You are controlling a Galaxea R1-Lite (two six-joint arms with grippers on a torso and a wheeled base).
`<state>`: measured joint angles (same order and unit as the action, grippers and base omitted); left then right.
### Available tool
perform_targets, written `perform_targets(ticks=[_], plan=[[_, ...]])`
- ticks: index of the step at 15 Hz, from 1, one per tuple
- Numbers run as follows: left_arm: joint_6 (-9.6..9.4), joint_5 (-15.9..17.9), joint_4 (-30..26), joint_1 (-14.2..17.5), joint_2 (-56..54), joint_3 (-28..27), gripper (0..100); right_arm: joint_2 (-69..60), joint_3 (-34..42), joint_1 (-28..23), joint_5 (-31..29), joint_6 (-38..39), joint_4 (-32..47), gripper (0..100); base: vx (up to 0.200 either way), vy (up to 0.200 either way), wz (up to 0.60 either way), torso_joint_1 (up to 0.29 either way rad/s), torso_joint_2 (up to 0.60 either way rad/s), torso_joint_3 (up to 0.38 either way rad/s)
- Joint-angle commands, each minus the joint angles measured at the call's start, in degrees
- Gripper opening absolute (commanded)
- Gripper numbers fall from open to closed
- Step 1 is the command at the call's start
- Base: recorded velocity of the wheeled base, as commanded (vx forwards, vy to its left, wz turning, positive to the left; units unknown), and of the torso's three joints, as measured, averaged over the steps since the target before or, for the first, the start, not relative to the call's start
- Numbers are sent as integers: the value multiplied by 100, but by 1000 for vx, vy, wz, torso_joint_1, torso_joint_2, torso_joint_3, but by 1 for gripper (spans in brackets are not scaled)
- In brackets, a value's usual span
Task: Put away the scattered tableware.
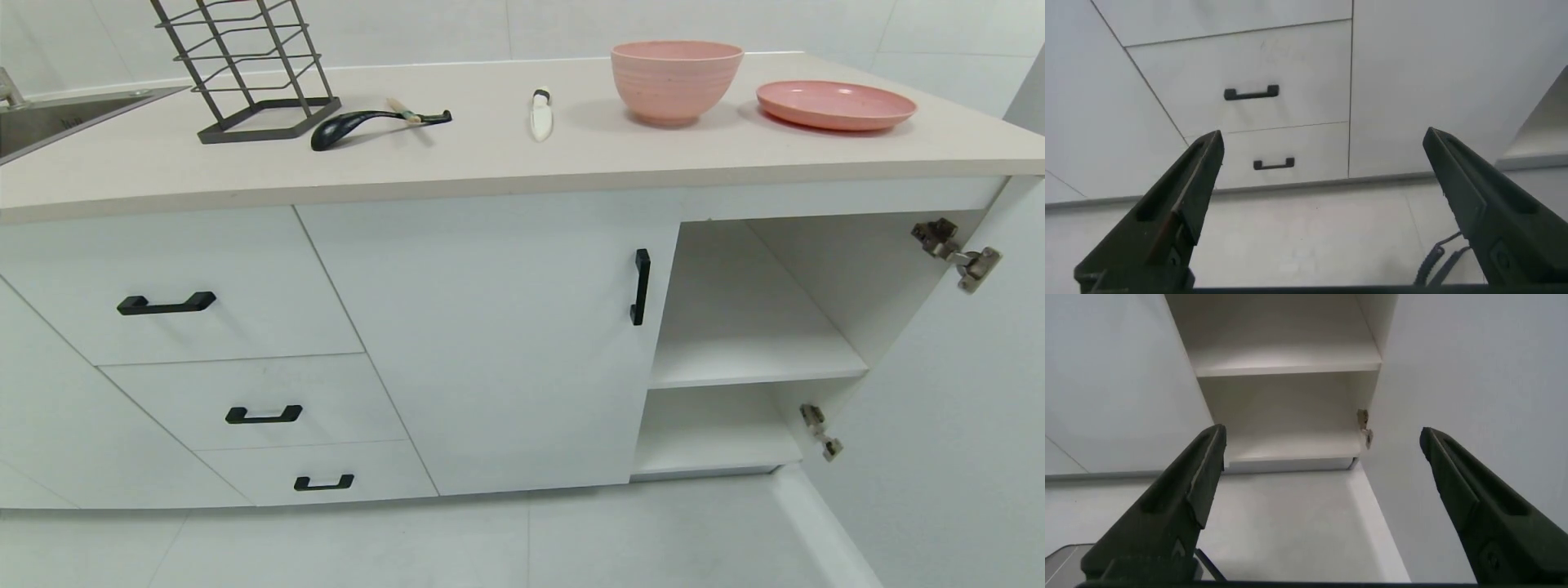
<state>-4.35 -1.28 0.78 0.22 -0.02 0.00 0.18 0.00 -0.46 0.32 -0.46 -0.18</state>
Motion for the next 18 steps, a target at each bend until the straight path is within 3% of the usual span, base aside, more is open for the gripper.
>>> perform_targets(ticks=[1,4,7,9,11,12,14,15,16,18], plan=[[242,31,-69,4,2,0,100,-18,0,2,12,2,18,100,0,0,0,0,0,0],[567,31,-69,4,2,0,100,-18,0,2,-5,11,18,100,0,0,-200,1,2,1],[620,14,-69,4,2,-9,100,-18,0,2,12,2,18,100,0,0,-400,0,-2,0],[506,14,-87,4,2,-9,100,-18,0,11,12,-33,18,100,0,0,0,0,0,0],[119,49,-87,4,2,-9,100,-18,0,11,12,-15,18,100,0,0,0,0,0,0],[48,58,-87,4,2,-9,100,-18,0,11,12,-15,18,100,0,0,0,0,0,0],[119,49,-96,4,2,-9,100,-18,0,11,12,-15,18,100,0,0,0,0,0,0],[426,23,-96,4,2,-9,100,-18,0,11,-5,-6,18,100,0,0,0,0,0,0],[585,5,-87,4,2,-9,100,-18,0,11,-5,-6,18,100,0,0,0,0,0,0],[673,-83,-69,4,2,-9,100,-18,0,11,-5,-6,18,100,100,-100,0,4,4,1]])
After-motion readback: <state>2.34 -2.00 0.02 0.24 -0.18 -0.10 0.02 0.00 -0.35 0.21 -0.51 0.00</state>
